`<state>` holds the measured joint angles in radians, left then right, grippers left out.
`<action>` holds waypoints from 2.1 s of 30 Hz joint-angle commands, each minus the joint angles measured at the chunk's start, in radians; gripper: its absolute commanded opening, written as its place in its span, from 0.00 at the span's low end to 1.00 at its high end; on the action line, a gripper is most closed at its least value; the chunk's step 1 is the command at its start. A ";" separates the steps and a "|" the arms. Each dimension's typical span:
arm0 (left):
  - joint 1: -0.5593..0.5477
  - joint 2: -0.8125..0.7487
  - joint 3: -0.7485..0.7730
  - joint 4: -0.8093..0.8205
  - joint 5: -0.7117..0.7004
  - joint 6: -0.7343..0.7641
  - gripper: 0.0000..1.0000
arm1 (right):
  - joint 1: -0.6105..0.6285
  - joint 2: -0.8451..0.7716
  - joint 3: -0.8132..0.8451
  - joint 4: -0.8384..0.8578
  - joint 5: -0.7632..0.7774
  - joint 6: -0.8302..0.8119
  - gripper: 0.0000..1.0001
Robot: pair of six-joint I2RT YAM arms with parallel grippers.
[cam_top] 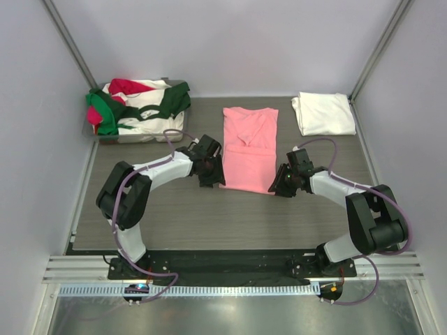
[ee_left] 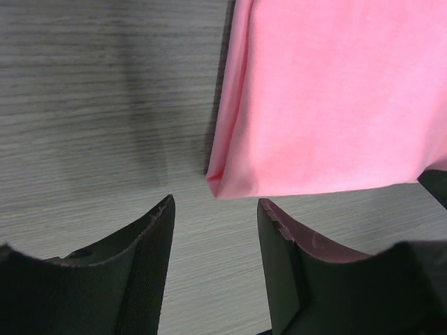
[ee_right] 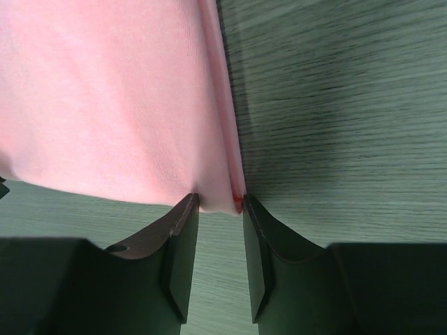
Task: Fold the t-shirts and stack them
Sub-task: Fold the tshirt
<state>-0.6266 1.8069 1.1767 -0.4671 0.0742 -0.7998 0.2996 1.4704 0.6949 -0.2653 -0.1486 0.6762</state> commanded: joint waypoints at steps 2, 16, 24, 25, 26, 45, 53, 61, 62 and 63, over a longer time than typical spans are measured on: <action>0.004 0.032 0.054 0.008 -0.048 0.028 0.52 | -0.001 -0.001 -0.028 -0.015 0.011 -0.018 0.38; 0.002 0.045 -0.060 0.113 0.006 -0.013 0.30 | -0.002 -0.008 -0.051 -0.011 0.012 -0.017 0.34; -0.013 0.066 -0.066 0.136 0.038 -0.039 0.27 | -0.002 -0.015 -0.066 -0.011 0.018 -0.012 0.31; -0.016 0.066 -0.066 0.137 0.041 -0.042 0.26 | -0.002 -0.015 -0.067 -0.009 0.018 -0.012 0.31; -0.018 0.069 -0.071 0.139 0.042 -0.045 0.24 | -0.002 -0.013 -0.069 -0.006 0.018 -0.012 0.29; -0.143 -0.185 -0.224 0.076 0.047 -0.162 0.00 | 0.001 -0.292 -0.069 -0.285 -0.031 0.003 0.01; -0.333 -0.492 -0.315 -0.094 -0.068 -0.315 0.00 | 0.009 -0.617 0.020 -0.684 -0.080 -0.017 0.01; -0.452 -0.704 -0.253 -0.281 -0.155 -0.421 0.00 | 0.015 -0.805 0.139 -0.861 -0.157 0.048 0.01; -0.452 -0.705 -0.224 -0.301 -0.168 -0.417 0.00 | 0.015 -0.791 0.182 -0.867 -0.146 0.048 0.01; -0.452 -0.705 -0.209 -0.320 -0.206 -0.403 0.00 | 0.015 -0.779 0.204 -0.868 -0.137 0.045 0.01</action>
<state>-1.0782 1.1133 0.9051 -0.6666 -0.0338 -1.1835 0.3126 0.6773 0.7982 -1.0763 -0.2745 0.7078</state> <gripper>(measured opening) 0.006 0.039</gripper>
